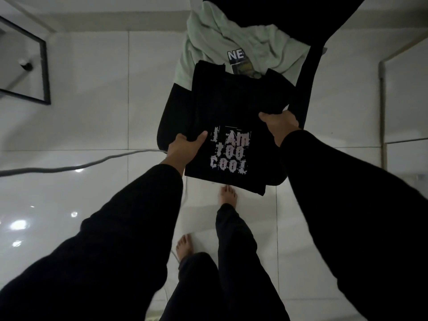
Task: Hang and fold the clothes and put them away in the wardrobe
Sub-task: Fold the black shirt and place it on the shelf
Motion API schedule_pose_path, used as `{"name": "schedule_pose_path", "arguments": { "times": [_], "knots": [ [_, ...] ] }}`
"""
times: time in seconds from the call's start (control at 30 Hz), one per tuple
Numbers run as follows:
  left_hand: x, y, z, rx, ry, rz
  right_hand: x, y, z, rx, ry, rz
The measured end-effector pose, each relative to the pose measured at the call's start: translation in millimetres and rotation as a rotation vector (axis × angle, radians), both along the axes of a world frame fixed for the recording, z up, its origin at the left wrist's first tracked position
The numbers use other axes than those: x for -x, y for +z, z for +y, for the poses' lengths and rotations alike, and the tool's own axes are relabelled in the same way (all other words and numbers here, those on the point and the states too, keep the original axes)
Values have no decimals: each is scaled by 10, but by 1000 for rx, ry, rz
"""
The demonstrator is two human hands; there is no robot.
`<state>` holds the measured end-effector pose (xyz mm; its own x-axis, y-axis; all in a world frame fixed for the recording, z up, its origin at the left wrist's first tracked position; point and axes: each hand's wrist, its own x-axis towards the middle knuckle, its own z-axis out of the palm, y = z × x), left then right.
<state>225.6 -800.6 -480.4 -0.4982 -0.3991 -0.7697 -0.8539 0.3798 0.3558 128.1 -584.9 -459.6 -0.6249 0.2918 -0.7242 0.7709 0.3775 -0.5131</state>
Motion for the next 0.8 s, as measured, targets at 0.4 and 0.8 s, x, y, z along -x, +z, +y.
{"name": "schedule_pose_path", "arguments": {
  "times": [0.4,0.8],
  "knots": [
    [-464,6,-39,-293,-48,-175,-134,374,-225,141,-55,10],
    [-692,961,-234,-939,617,184,-371,1270,-345,296,-183,116]
  ]
}}
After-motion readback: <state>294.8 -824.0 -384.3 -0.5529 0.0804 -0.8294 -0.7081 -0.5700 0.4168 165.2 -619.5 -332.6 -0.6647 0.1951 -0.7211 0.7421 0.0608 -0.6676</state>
